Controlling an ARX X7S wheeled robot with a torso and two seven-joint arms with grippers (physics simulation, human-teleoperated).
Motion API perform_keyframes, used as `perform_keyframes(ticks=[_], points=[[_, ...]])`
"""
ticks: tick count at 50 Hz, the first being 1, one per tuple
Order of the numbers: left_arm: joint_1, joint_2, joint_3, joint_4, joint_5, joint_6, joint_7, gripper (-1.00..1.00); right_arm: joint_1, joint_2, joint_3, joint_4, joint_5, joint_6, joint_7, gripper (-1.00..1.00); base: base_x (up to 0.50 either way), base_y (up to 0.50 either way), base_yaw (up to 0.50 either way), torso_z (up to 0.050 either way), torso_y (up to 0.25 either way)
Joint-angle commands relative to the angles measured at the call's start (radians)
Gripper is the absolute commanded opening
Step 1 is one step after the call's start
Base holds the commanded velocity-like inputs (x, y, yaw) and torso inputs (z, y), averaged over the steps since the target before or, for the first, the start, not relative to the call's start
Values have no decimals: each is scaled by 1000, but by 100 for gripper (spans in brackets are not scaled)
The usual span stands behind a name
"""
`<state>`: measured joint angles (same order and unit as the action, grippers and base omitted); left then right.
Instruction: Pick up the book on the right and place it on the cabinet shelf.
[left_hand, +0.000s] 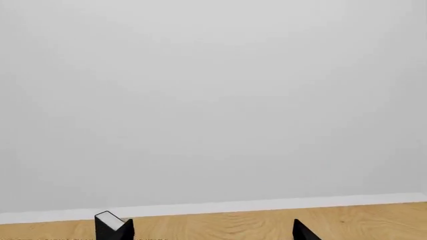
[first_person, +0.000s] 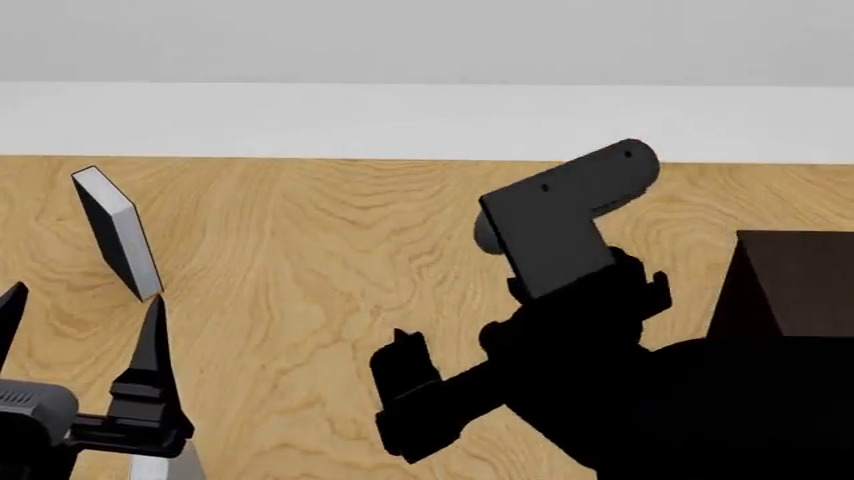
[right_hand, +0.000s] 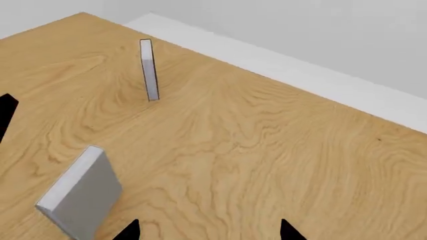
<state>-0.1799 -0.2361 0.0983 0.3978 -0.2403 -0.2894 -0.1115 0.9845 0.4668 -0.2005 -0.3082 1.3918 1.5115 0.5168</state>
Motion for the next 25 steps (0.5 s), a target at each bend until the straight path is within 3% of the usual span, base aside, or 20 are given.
perform_keyframes(ticks=[1,16,25], points=[[0,-6,-6,9,-29,-14,3,100,92,104,-193,138,337,39,142,100,0,0,0,0,0],[3,-16,-12,22,-46,-13,-1,100,117,143,-357,134,441,21,171,100,0,0,0,0,0],[2,-19,-12,18,-47,-9,-7,100,98,147,-419,116,371,19,104,100,0,0,0,0,0]])
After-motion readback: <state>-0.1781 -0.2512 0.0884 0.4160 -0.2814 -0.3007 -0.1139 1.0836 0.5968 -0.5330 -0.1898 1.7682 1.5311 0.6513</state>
